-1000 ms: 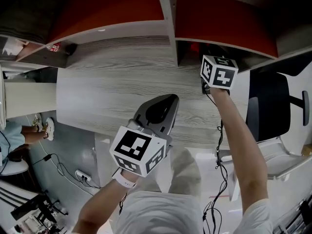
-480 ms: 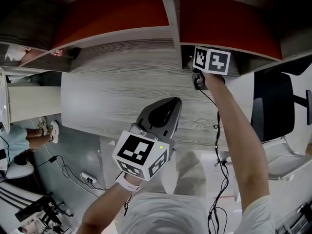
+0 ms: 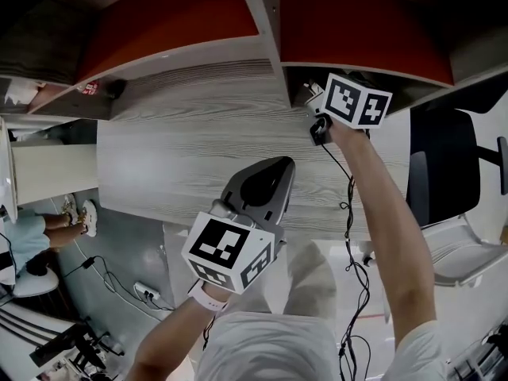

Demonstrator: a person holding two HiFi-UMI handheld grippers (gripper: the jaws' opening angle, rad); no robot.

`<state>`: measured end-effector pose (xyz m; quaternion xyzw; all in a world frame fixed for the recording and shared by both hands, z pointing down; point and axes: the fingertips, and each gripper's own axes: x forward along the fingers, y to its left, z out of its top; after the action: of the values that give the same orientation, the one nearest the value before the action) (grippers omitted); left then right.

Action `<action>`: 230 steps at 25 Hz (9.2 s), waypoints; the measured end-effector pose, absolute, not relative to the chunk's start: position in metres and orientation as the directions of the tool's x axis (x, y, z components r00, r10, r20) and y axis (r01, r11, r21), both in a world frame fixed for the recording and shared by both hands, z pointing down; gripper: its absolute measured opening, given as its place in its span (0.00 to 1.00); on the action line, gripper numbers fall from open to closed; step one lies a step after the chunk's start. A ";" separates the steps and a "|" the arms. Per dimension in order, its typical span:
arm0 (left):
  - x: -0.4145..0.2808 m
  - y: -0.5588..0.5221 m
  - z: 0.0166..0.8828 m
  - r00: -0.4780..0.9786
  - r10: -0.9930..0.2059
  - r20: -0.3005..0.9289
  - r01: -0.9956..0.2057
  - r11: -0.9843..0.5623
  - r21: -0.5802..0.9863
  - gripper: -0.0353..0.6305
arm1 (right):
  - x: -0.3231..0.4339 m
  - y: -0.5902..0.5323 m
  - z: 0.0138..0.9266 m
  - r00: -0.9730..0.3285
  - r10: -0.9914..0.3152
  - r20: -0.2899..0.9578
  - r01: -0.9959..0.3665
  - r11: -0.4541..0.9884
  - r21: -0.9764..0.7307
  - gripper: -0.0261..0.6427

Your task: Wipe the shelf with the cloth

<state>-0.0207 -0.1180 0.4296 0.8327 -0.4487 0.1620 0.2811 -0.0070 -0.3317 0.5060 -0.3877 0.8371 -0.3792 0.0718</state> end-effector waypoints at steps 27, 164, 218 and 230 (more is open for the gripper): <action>-0.007 -0.112 0.423 0.558 -0.648 0.518 -0.829 -0.461 0.317 0.06 | -0.004 -0.259 0.436 -0.840 -0.540 -0.059 -0.373 0.653 -0.659 0.17; -0.051 -0.105 0.428 0.519 -0.664 0.539 -0.855 -0.402 0.327 0.06 | 0.208 -0.302 0.588 0.186 -0.809 0.557 -0.495 -0.567 -0.659 0.17; -0.058 -0.062 0.338 0.506 -0.721 0.474 -0.859 -0.372 0.352 0.06 | 0.102 -0.139 0.371 -0.589 -0.725 0.358 -0.793 0.432 -0.429 0.17; -0.048 -0.034 0.279 0.553 -0.737 0.390 -0.826 -0.421 0.375 0.06 | 0.124 -0.044 0.281 -0.630 -0.726 0.277 -0.766 0.521 -0.376 0.17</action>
<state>-0.0478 -0.0342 0.2788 0.8389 -0.4657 0.0828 0.2692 0.1237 -0.0435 0.2810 -0.4283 0.8711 -0.2366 -0.0426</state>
